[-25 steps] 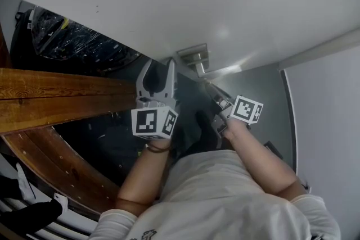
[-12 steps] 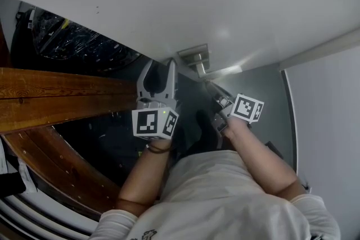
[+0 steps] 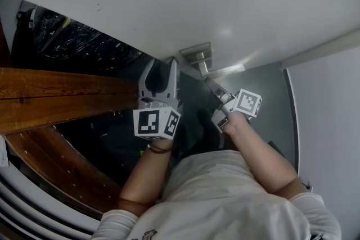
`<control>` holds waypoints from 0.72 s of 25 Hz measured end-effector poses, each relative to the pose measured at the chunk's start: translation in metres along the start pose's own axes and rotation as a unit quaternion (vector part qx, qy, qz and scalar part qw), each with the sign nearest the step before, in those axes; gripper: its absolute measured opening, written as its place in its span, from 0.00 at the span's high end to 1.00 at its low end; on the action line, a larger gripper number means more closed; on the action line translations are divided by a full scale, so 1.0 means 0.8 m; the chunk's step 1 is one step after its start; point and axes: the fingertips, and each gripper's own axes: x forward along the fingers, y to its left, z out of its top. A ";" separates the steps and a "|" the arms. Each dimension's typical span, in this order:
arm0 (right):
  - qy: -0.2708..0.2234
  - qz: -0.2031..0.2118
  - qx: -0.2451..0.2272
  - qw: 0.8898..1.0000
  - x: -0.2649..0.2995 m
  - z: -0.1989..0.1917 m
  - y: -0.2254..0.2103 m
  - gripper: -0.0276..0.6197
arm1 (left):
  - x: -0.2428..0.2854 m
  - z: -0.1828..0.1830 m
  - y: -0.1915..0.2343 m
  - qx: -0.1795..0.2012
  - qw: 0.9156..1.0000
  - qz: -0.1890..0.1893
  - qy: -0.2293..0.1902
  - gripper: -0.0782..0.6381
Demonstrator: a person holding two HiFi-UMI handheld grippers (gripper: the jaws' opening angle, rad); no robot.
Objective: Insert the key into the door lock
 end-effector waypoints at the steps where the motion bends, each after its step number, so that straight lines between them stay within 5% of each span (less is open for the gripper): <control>1: 0.001 0.004 0.000 1.000 0.004 0.004 0.000 0.92 | 0.000 0.001 0.000 0.001 1.000 0.000 0.001 0.67; 12: 0.009 0.024 -0.025 0.999 0.022 0.010 0.008 0.91 | 0.001 0.001 0.000 -0.001 1.000 -0.006 -0.001 0.67; 18: 0.076 -0.039 -0.152 0.985 -0.022 -0.011 0.011 0.86 | -0.023 -0.009 -0.003 0.000 1.000 0.009 0.010 0.67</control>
